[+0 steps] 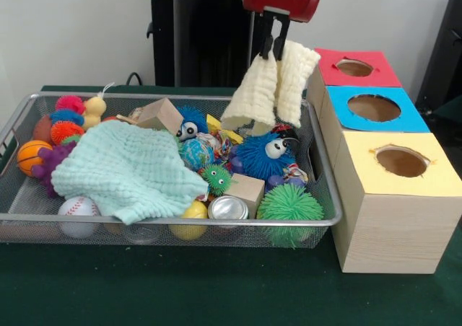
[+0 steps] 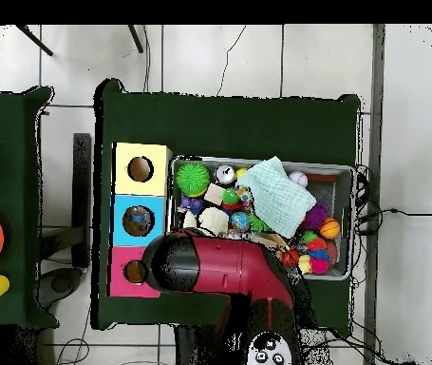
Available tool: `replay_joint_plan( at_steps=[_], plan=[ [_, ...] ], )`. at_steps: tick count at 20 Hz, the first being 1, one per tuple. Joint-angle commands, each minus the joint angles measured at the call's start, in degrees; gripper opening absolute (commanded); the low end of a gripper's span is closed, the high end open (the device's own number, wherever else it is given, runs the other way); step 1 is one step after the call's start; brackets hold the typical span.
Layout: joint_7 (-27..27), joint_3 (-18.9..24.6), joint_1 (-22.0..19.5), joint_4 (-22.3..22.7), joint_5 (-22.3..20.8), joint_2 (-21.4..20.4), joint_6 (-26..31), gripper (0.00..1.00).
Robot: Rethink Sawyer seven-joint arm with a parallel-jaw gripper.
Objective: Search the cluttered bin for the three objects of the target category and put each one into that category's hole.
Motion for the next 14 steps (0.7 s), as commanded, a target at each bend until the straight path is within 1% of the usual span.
replay_joint_plan(
  at_steps=[1,5,6,7,10,14],
  plan=[
    [12.8,0.4,0.4,4.2,2.5,2.5,-4.9,0.00],
    [13.2,-0.3,2.2,4.2,1.2,3.2,-7.7,0.00],
    [12.2,-0.7,2.6,3.7,0.1,3.4,-7.7,0.00],
    [12.3,-0.9,2.9,4.4,1.1,3.4,-8.4,1.00],
    [12.5,-0.7,3.0,4.5,2.0,2.9,-8.4,1.00],
    [10.0,0.5,1.0,5.0,2.5,2.6,-8.9,1.00]
  ],
)
